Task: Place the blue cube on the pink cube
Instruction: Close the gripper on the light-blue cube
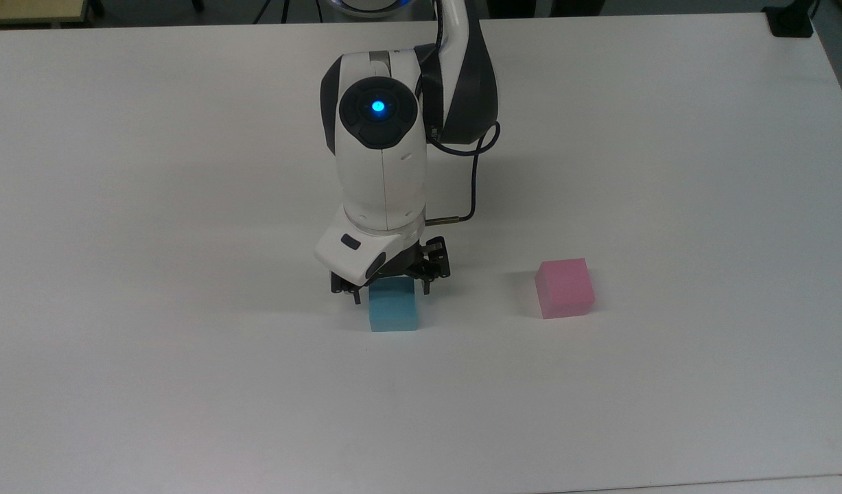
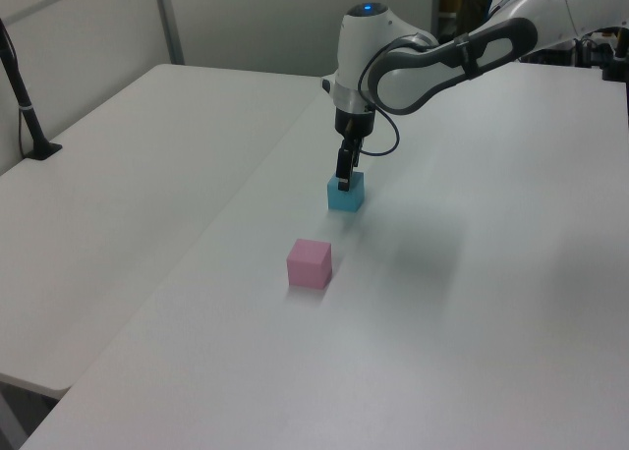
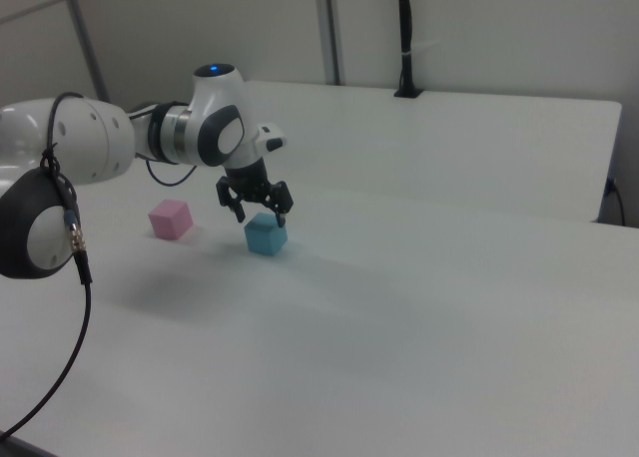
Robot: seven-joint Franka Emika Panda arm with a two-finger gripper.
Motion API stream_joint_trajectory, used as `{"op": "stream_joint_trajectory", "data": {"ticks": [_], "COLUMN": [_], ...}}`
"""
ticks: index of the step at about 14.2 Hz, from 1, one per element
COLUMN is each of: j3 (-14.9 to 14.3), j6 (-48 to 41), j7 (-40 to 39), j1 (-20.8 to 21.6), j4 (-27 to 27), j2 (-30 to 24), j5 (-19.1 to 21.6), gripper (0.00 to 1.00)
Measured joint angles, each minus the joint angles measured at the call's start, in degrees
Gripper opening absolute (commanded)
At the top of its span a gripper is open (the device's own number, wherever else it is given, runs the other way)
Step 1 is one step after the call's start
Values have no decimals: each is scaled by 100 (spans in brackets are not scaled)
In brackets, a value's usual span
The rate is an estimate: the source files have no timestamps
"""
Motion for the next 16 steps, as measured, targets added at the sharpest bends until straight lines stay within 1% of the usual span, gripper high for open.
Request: {"op": "stream_joint_trajectory", "data": {"ticks": [2, 6, 9, 10, 11, 14, 15, 16], "j3": [0, 0, -7, -10, -11, -12, -12, -12], "j6": [0, 0, 0, 0, 0, 0, 0, 0], "j7": [0, 62, 79, 81, 83, 87, 89, 91], "j1": [1, 1, 0, 0, 0, 0, 0, 0], "j4": [6, 7, 7, 7, 7, 9, 11, 23], "j2": [0, 3, 66, 120, 163, 185, 185, 184], "j5": [118, 126, 126, 126, 126, 126, 126, 126], "gripper": [100, 100, 93, 89, 82, 53, 48, 47]}}
